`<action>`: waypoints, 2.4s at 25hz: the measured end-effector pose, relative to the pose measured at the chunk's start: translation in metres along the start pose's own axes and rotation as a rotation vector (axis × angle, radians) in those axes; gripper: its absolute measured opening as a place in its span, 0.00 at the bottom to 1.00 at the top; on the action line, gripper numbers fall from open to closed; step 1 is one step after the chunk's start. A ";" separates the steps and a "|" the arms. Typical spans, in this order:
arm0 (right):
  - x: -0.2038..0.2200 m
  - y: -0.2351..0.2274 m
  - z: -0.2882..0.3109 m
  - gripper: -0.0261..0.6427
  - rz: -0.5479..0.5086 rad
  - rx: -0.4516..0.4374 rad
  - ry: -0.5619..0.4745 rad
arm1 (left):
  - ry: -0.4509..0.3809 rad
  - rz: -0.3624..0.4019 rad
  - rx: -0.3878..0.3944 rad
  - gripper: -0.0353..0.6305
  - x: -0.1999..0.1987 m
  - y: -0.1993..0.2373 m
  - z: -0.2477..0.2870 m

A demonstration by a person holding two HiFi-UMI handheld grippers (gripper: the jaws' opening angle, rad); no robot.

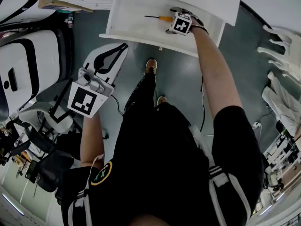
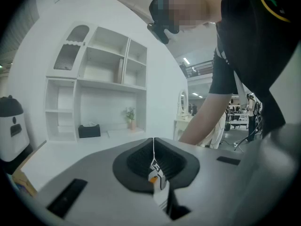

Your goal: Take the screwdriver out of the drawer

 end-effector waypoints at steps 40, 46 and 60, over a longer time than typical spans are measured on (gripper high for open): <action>0.000 0.014 -0.019 0.24 0.028 0.044 0.002 | -0.018 0.005 0.009 0.09 -0.006 -0.017 -0.002; 0.000 0.016 -0.033 0.24 0.050 0.066 -0.012 | -0.039 0.015 0.018 0.09 -0.012 -0.025 -0.005; -0.019 0.030 -0.089 0.24 0.090 0.168 -0.128 | -0.081 0.049 0.046 0.09 -0.025 -0.058 -0.015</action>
Point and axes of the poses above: the fingertips, and each gripper's own axes: z forward along the fingers, y to its left, x out of its underside, the point moved 2 cm from there along -z, backward along the fingers
